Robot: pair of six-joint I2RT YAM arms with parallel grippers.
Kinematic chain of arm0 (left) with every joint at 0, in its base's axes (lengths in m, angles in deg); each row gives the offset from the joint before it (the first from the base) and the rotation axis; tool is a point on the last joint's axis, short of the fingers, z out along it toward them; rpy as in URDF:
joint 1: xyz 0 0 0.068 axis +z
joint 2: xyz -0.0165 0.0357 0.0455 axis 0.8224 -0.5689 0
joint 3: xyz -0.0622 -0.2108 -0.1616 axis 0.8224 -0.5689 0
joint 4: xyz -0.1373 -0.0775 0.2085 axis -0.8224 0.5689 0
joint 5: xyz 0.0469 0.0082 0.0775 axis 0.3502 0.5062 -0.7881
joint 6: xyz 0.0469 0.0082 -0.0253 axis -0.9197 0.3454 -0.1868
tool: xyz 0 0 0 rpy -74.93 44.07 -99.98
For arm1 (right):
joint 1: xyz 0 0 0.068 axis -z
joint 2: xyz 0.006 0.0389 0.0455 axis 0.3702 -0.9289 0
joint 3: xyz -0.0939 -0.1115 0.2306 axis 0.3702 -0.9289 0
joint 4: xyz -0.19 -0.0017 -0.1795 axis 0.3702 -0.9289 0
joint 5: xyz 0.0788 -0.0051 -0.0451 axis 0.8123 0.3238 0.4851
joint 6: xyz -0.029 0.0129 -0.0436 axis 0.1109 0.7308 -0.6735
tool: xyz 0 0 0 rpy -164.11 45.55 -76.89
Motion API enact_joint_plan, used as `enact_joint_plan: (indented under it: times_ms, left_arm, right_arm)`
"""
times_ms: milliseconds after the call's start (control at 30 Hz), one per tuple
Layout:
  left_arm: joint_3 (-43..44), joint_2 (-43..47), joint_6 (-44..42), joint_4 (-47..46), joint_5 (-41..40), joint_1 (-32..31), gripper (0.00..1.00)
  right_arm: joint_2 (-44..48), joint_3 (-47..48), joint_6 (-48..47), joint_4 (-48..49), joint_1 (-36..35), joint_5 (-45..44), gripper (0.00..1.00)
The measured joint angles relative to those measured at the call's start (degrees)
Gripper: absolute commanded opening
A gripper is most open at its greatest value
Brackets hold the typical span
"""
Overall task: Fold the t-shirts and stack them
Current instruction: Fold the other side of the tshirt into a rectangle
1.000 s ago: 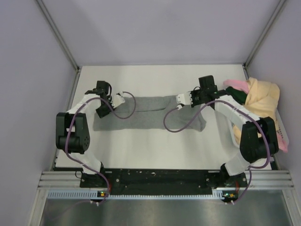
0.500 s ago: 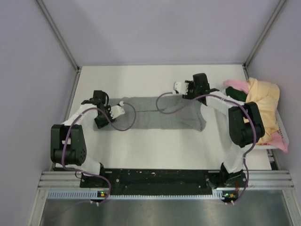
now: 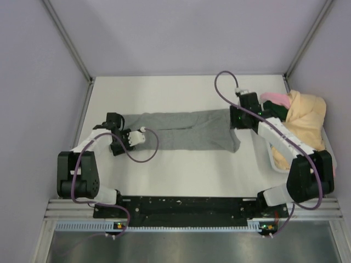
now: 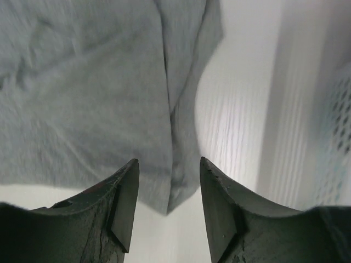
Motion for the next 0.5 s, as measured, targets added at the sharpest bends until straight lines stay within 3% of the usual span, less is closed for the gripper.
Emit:
enact_joint_plan:
  times_ms: [133,333,400,467,500]
  left_arm:
    - [-1.73,-0.31,-0.76,-4.28,0.13,0.0,0.46]
    - [-2.49,-2.08,-0.66,-8.72,0.33,0.0,0.28]
    - [-2.89,-2.08,-0.7,-9.46,0.37,0.0,0.19]
    - [-3.37,-2.08,-0.66,-10.4,0.37,0.0,0.0]
    - [-3.58,-2.08,-0.55,-10.82,0.33,0.0,0.0]
  right_arm:
    - [6.12,-13.18,10.97,-2.78,0.0,2.97,0.46]
    - [7.5,-24.06,19.08,0.52,0.0,9.55,0.43]
    - [7.41,-25.09,20.48,2.25,0.0,10.43,0.35]
    - [6.86,-25.18,21.38,3.87,0.15,10.62,0.18]
    - [6.34,-25.18,21.81,4.85,0.37,10.62,0.08]
